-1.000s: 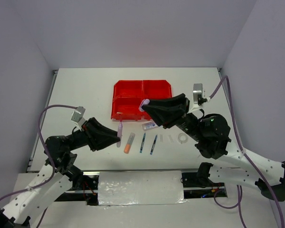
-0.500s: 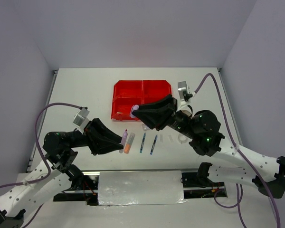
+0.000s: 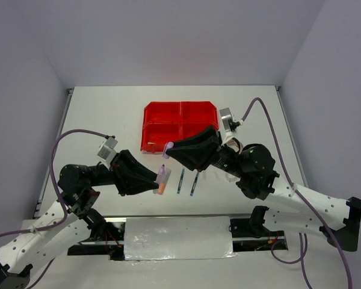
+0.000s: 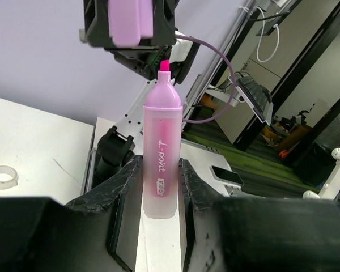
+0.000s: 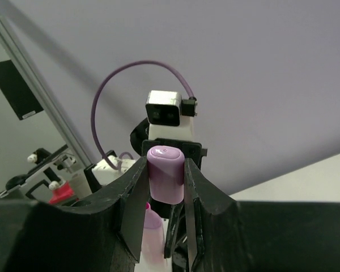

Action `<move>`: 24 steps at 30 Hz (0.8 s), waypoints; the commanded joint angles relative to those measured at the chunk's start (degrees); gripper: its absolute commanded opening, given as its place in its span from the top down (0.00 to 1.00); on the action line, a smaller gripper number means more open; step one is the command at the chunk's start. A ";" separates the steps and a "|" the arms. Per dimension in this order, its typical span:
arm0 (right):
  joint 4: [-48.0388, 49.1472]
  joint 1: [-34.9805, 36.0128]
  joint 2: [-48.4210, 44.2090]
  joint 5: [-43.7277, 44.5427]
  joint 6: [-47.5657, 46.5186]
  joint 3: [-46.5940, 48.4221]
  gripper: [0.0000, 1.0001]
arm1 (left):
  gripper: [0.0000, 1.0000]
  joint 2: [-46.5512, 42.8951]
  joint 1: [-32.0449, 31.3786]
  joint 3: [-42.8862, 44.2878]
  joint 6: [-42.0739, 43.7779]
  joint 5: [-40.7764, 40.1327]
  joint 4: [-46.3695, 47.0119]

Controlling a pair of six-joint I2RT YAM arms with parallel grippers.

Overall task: Sort the stationery into containers
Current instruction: Close the pen cap on the pen.

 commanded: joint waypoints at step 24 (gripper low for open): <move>13.28 0.38 4.04 -7.74 5.87 -3.14 1.00 | 1.00 -2.16 -0.28 1.21 3.17 0.11 0.66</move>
